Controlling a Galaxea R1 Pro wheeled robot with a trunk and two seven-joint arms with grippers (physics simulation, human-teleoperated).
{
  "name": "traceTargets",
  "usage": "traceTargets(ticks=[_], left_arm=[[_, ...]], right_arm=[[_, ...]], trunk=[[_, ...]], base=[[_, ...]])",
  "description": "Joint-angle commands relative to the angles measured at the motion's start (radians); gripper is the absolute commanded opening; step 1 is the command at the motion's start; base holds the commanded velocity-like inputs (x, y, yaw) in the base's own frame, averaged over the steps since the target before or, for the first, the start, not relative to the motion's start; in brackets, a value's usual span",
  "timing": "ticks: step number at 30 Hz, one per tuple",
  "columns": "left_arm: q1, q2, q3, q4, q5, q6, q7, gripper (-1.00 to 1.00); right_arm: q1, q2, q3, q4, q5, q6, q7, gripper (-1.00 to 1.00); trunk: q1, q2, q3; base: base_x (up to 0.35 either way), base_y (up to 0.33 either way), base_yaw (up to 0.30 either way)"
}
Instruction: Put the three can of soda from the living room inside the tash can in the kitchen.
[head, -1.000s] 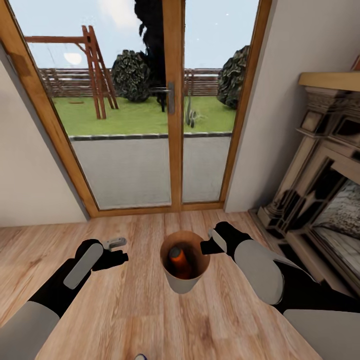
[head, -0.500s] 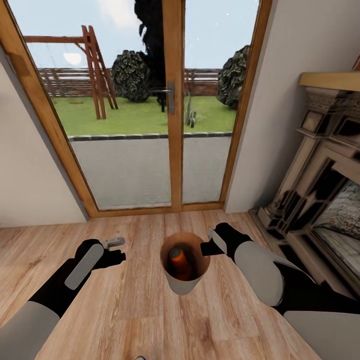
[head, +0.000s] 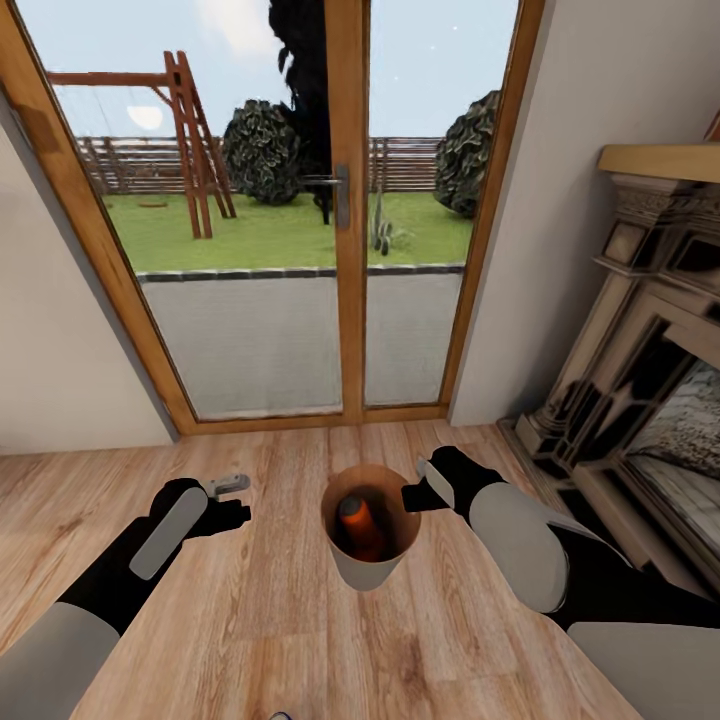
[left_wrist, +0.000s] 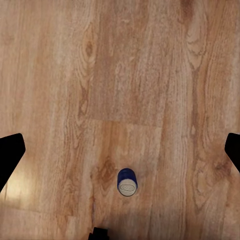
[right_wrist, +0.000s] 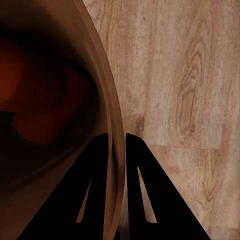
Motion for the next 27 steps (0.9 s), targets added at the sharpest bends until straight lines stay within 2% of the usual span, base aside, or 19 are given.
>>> traceTargets(ticks=[1,22,27], left_arm=[[0.0,0.0,0.0,0.0,0.0,0.0,0.0,1.0],[0.0,0.0,0.0,0.002,0.0,0.0,0.0,1.0],[-0.002,-0.002,0.001,0.05,0.005,0.001,-0.003,1.0]], right_arm=[[0.0,0.0,-0.015,0.0,-0.016,0.0,0.006,-1.0],[0.0,0.0,-0.014,-0.001,-0.017,0.0,0.003,-1.0],[0.0,0.0,-0.014,-0.002,-0.018,0.0,0.002,-1.0]], trunk=[[0.0,0.0,0.0],[0.0,0.0,0.0],[0.0,0.0,0.0]], base=[[0.0,0.0,0.0],[0.0,0.0,0.0],[0.0,0.0,0.0]])
